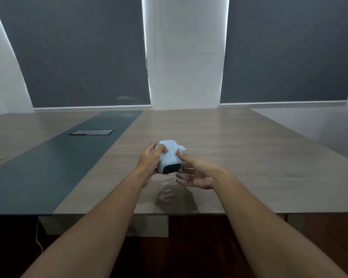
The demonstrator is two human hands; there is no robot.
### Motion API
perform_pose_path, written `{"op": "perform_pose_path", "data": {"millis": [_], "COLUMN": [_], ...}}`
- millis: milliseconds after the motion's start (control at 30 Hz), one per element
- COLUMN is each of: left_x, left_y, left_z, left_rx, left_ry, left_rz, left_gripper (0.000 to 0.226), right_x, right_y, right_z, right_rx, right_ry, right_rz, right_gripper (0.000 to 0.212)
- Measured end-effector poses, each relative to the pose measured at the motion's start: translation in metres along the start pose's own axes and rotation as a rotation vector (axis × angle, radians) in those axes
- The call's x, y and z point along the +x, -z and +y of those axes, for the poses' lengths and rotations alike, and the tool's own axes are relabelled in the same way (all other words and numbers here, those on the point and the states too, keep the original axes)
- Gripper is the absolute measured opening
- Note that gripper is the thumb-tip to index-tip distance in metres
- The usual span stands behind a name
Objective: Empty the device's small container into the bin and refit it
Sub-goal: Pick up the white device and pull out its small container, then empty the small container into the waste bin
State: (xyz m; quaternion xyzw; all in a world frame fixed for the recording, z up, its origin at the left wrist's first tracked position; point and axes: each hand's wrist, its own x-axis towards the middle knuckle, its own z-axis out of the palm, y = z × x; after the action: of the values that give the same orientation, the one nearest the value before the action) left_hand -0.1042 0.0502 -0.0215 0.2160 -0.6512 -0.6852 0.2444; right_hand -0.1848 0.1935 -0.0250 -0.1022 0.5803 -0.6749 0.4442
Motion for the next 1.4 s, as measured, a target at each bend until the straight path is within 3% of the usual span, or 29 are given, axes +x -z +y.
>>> {"op": "perform_pose_path", "data": {"millis": [133,300,400,567,733,867,1033,1167,1400], "left_x": [-0.002,-0.006,-0.006,-0.008,-0.012,-0.013,-0.018,-0.027,-0.036], "left_y": [-0.005,-0.012,-0.013,-0.011,-0.011,-0.004,-0.010,-0.015,-0.012], "left_z": [0.000,0.002,0.000,-0.003,-0.004,-0.009,-0.019,-0.026,-0.044], "left_rx": [0.012,0.005,-0.003,-0.003,0.038,0.074,0.381,0.581,0.698], "left_ry": [-0.013,-0.046,-0.039,-0.032,-0.045,-0.043,-0.234,-0.326,-0.250], "left_rz": [-0.032,-0.085,-0.093,-0.108,-0.117,-0.041,0.172,0.221,0.233], "left_gripper": [0.040,0.033,0.045,0.047,0.037,0.047,0.051,0.060,0.079], "right_x": [-0.003,-0.009,-0.012,-0.016,-0.019,-0.024,-0.024,-0.022,-0.027], "right_y": [0.006,0.017,0.026,0.041,0.058,0.077,0.086,0.090,0.096], "right_z": [0.001,0.002,0.002,0.004,0.003,0.002,0.015,0.025,0.026], "right_rx": [0.113,0.217,0.285,0.349,0.275,0.166,-0.092,-0.206,-0.225], "right_ry": [-0.022,-0.036,-0.026,0.108,0.192,0.257,0.399,0.463,0.481], "right_rz": [-0.011,0.005,0.008,0.055,0.140,0.184,0.330,0.438,0.480], "right_gripper": [0.051,0.058,0.058,0.036,0.031,0.027,0.046,0.055,0.061]}}
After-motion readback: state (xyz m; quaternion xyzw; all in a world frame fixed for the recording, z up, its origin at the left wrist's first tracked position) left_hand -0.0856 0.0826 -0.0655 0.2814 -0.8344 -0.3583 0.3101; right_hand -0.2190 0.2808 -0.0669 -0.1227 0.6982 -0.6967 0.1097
